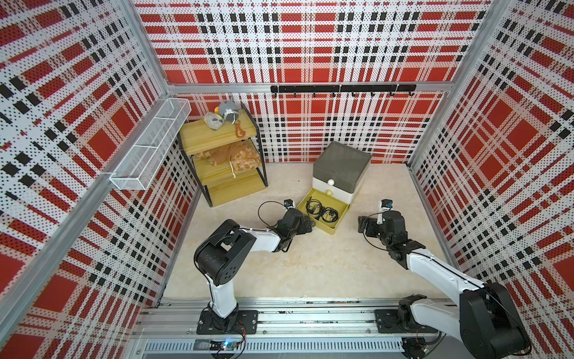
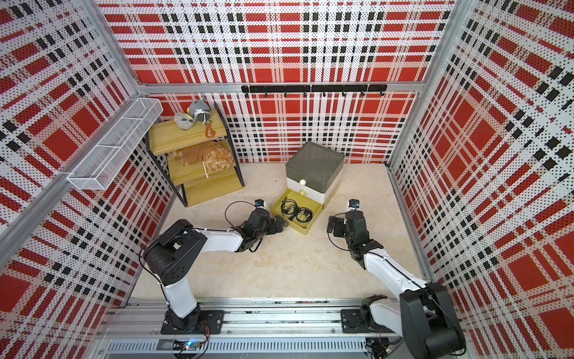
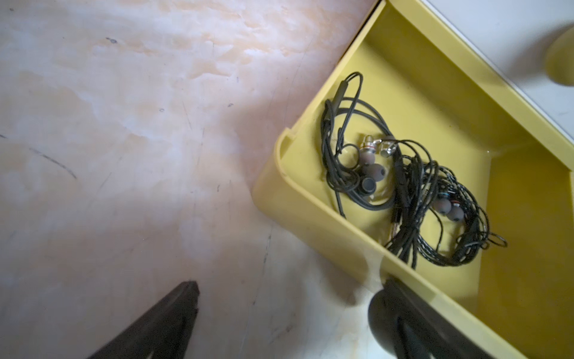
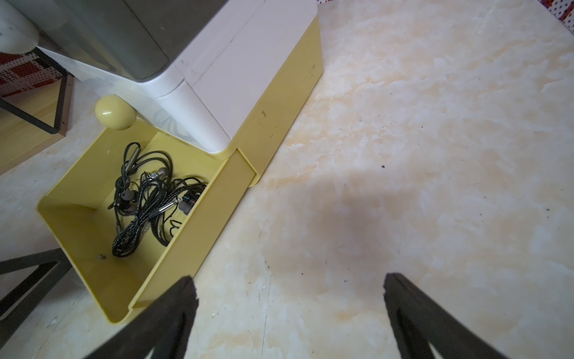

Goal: Place the wired earphones into the drawer by color
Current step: Close the drawer in the storage box.

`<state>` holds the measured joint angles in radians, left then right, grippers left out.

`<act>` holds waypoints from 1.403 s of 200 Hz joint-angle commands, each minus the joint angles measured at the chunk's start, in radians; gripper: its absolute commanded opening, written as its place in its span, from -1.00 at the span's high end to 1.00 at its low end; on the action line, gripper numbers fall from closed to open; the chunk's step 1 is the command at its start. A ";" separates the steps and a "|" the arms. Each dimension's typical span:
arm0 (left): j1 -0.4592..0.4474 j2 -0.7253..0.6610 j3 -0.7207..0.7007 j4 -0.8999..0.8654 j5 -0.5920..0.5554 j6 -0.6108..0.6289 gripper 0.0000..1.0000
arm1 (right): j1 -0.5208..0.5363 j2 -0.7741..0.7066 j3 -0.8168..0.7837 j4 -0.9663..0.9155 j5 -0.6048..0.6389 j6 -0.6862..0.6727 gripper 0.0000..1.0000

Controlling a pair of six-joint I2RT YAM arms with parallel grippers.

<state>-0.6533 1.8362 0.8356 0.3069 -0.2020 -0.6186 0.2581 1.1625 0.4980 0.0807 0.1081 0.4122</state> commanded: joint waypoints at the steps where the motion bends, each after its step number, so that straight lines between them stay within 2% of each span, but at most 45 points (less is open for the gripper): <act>1: 0.002 0.022 0.045 0.000 0.009 0.017 -0.98 | -0.006 -0.007 0.002 0.011 0.000 -0.007 -1.00; 280: 0.035 0.260 0.375 -0.019 0.089 -0.002 -0.98 | -0.010 -0.051 0.008 -0.022 0.009 -0.005 -1.00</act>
<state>-0.6270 2.0727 1.1702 0.2825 -0.1226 -0.6212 0.2577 1.1442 0.4980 0.0639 0.1123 0.4114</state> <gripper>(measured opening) 0.990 0.999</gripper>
